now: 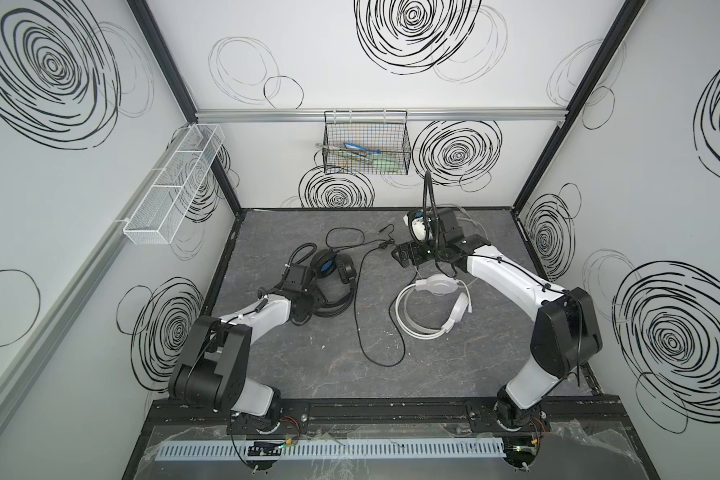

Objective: Wrap the headphones
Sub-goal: 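Reach left gripper to black headband while right arm moves toward cable, then close the left gripper on the black headband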

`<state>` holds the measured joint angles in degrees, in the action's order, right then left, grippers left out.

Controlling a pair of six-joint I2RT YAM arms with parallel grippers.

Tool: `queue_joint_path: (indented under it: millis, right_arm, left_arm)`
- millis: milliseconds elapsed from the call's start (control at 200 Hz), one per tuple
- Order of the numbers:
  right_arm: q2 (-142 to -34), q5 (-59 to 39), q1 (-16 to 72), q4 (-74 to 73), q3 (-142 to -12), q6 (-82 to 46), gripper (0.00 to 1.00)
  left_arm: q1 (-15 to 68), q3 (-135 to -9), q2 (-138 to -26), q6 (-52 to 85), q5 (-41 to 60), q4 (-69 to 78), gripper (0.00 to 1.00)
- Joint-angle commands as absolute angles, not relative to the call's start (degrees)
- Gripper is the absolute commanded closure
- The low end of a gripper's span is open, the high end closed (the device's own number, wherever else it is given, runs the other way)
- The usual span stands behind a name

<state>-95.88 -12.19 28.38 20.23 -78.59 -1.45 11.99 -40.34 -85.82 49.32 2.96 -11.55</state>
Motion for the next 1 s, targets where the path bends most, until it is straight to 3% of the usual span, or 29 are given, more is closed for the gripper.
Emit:
queue_joint_path:
  millis: [0, 60, 230, 465, 545, 685, 740, 830, 996]
  right_arm:
    - [-93.35, -11.62, 28.45, 22.56, -82.15, -0.23, 0.03]
    - [-92.63, -11.42, 28.42, 23.47, -83.37, 0.00, 0.03]
    - [-90.40, -10.75, 28.43, 25.54, -85.91, 0.39, 0.03]
    - [-87.53, -9.76, 28.51, 26.02, -84.08, 0.97, 0.03]
    - [-87.10, -10.06, 28.53, 25.75, -83.16, 0.88, 0.03]
    - [-87.77, -11.32, 28.62, 25.65, -83.72, 0.40, 0.03]
    - [-88.22, -11.56, 28.87, 25.80, -84.76, 0.27, 0.03]
    - [-89.03, -11.93, 29.43, 26.11, -86.32, 0.26, 0.03]
    - [-89.80, -12.38, 30.11, 25.98, -87.09, 0.10, 0.03]
  left_arm:
    - [11.42, -43.19, -88.19, 45.38, -0.25, -14.39, 0.57]
    - [11.38, -45.15, -88.86, 42.00, -3.83, -16.65, 0.71]
    - [12.17, -51.15, -93.07, 31.02, -13.84, -22.27, 0.95]
    - [9.31, -56.53, -95.73, 20.79, -25.63, -22.11, 0.96]
    - [7.58, -58.61, -97.75, 19.55, -23.93, -22.26, 0.82]
    - [4.46, -60.36, -98.67, 21.11, -13.41, -23.19, 0.30]
    - [4.06, -61.01, -98.53, 21.98, -11.71, -24.21, 0.17]
    - [3.56, -61.87, -98.61, 22.84, -9.45, -25.50, 0.05]
    - [1.55, -60.49, -99.49, 27.47, -5.15, -25.88, 0.02]
